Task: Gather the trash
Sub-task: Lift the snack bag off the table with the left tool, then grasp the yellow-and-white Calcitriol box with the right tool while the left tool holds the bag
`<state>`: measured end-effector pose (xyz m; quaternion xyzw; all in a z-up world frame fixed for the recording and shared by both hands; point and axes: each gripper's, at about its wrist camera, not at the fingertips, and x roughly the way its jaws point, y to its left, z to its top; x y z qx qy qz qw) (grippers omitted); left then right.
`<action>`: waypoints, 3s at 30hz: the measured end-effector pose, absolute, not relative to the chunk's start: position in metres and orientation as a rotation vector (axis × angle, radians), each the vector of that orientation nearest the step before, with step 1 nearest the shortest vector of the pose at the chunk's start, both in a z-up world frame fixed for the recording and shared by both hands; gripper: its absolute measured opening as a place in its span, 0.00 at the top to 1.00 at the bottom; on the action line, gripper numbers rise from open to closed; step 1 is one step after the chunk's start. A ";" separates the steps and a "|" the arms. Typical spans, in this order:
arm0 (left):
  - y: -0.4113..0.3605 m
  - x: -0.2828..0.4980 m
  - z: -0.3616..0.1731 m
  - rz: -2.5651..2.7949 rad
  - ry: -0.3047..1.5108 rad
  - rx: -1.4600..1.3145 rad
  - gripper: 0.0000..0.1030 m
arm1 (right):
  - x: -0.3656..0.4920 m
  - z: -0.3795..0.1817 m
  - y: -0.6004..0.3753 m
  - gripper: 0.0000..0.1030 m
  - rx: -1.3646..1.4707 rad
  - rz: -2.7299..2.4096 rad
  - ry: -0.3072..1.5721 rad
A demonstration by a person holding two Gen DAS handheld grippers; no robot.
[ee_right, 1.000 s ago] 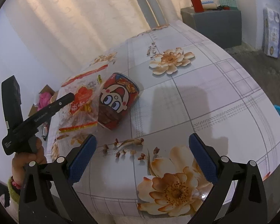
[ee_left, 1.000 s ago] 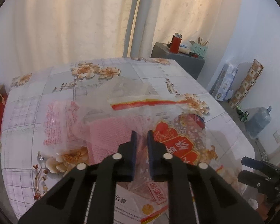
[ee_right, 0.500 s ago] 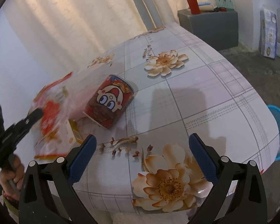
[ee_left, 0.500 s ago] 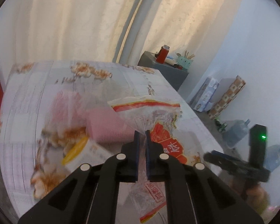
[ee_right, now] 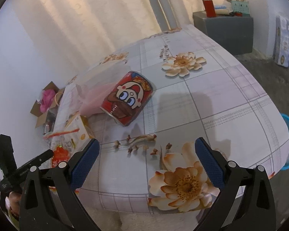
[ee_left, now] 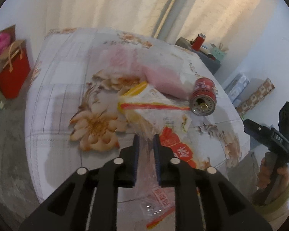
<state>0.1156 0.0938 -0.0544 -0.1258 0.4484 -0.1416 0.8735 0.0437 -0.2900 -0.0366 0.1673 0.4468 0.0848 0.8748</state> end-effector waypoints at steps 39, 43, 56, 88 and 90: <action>0.042 0.093 -0.097 -0.229 0.945 0.068 0.85 | 0.038 -0.027 -0.266 0.08 0.288 0.267 0.912; 0.047 0.085 -0.096 -0.238 0.942 0.048 0.88 | 0.045 -0.016 -0.242 0.08 0.248 0.402 0.898; 0.075 0.067 -0.099 -0.246 0.924 -0.031 0.91 | 0.115 -0.022 -0.117 0.08 0.057 0.696 1.029; 0.103 0.059 -0.095 -0.198 0.925 -0.142 0.91 | 0.067 -0.064 -0.157 0.32 -0.084 0.568 1.182; 0.096 0.065 -0.095 -0.214 0.924 -0.140 0.91 | 0.062 -0.063 -0.163 0.28 -0.055 0.565 1.175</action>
